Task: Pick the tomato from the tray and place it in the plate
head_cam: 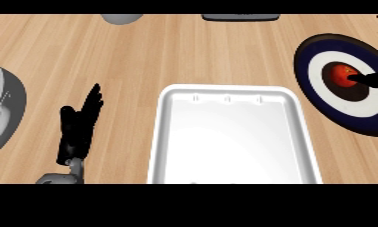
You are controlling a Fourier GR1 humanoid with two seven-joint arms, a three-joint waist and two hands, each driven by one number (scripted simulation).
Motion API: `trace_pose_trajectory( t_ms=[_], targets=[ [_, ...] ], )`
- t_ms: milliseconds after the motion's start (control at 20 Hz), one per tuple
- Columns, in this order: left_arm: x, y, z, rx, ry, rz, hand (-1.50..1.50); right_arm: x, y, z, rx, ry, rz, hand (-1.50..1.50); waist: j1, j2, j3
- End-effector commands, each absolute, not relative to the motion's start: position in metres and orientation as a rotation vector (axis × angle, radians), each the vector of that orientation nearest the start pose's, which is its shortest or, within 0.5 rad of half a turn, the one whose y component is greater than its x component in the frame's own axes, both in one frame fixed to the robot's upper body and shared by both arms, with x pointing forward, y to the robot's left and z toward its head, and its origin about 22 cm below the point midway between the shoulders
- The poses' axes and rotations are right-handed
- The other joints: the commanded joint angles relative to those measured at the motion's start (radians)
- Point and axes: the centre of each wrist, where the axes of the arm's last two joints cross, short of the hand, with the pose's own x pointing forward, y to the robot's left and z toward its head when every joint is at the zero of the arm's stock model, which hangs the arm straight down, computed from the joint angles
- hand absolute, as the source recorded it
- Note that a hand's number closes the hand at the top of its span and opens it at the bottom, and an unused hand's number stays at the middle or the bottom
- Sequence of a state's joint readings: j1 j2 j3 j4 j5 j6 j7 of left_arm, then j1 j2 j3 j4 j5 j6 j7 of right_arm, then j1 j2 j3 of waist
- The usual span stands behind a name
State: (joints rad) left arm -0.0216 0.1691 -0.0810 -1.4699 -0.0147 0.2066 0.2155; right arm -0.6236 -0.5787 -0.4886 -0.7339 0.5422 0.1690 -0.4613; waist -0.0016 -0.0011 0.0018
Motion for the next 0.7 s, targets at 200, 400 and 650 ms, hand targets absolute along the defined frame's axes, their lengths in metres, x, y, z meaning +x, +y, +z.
trace_pose_trajectory(
  t_ms=[200, 400, 650],
  targets=[
    [0.243, 0.237, -0.030, 0.226, -1.283, -0.035, 0.00, 0.321, -0.509, 0.103, -0.489, -1.815, 0.260, -1.50, 0.012, 0.007, 0.000],
    [0.246, 0.256, -0.026, 0.269, -1.288, -0.035, 0.00, 0.296, -0.515, 0.062, -0.412, -1.787, 0.285, -1.50, 0.009, 0.005, -0.001],
    [0.260, 0.240, -0.007, 0.242, -1.289, -0.036, 0.00, 0.305, -0.512, 0.065, -0.402, -1.844, 0.298, -1.50, 0.010, 0.004, -0.001]
  ],
)
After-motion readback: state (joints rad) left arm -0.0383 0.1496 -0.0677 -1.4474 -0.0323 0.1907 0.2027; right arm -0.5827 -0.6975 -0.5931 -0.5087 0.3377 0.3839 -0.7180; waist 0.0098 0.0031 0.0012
